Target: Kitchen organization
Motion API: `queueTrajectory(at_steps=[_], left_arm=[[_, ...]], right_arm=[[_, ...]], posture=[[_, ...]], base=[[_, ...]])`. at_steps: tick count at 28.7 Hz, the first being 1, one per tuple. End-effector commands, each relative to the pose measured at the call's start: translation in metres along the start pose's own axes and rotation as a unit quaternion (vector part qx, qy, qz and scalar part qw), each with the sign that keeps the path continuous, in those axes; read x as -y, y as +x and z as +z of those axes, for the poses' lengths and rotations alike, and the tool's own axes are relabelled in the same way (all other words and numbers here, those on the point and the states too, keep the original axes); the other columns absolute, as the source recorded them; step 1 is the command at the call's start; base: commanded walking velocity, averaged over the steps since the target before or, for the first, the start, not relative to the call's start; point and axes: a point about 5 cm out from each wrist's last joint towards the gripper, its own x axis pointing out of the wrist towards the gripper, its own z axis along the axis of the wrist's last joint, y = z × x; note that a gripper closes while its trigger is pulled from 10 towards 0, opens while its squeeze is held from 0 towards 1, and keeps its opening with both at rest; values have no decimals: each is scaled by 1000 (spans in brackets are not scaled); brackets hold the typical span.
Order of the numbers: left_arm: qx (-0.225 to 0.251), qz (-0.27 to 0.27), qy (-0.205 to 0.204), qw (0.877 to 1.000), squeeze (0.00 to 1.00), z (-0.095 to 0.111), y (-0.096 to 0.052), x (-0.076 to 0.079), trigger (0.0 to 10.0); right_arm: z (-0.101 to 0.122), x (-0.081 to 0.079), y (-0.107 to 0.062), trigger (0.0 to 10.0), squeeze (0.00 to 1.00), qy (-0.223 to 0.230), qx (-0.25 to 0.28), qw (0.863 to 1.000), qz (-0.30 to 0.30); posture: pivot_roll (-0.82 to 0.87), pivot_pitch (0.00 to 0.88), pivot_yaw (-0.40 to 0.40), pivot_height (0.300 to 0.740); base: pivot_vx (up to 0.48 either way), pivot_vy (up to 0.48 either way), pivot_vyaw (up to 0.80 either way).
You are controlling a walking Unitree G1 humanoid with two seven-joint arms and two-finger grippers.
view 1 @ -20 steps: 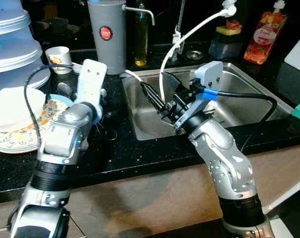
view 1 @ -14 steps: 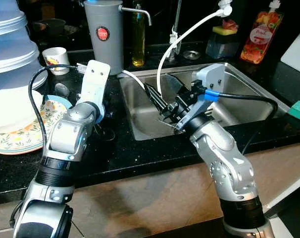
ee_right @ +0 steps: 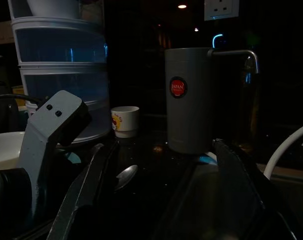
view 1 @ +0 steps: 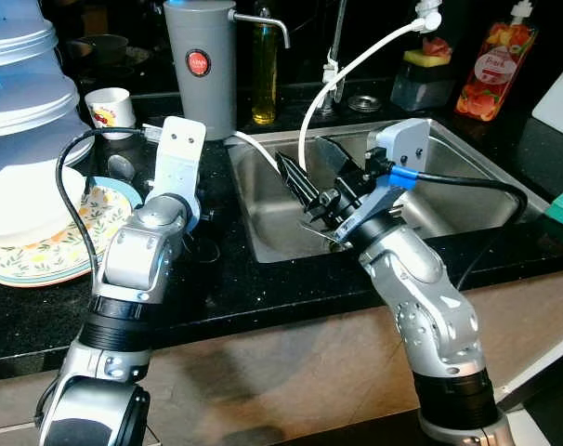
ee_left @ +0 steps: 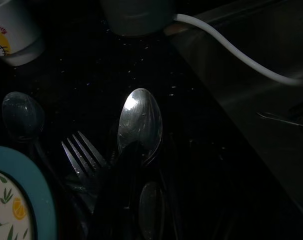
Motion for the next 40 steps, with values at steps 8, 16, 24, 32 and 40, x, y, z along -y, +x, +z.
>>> queueTrajectory(at_steps=[8, 16, 24, 32, 40], left_arm=[[-12, 7, -5, 1000, 0, -3, 3, 2, 10000], [8, -2, 2, 1000, 0, 2, 3, 9, 10000], [13, -2, 5, 1000, 0, 4, 3, 10, 10000], [15, 2, 13, 1000, 0, 2, 3, 9, 10000], [21, -9, 8, 1000, 0, 4, 4, 15, 10000]], right_arm=[[0, -1, -1, 10000, 0, 4, 0, 1000, -8], [1, 0, -2, 10000, 0, 7, 2, 1000, -18], [2, 2, -3, 10000, 0, 5, 4, 1000, -25], [2, 3, -1, 10000, 0, 7, 8, 999, -33], [4, 8, -3, 10000, 0, 3, 11, 999, -47]], posture=[[39, 0, 8, 740], [41, 0, 9, 740], [33, 0, 10, 740], [43, 0, 9, 740], [33, 0, 6, 740]], base=[[0, 0, 0], [0, 0, 0], [0, 0, 0], [0, 0, 0], [0, 0, 0]])
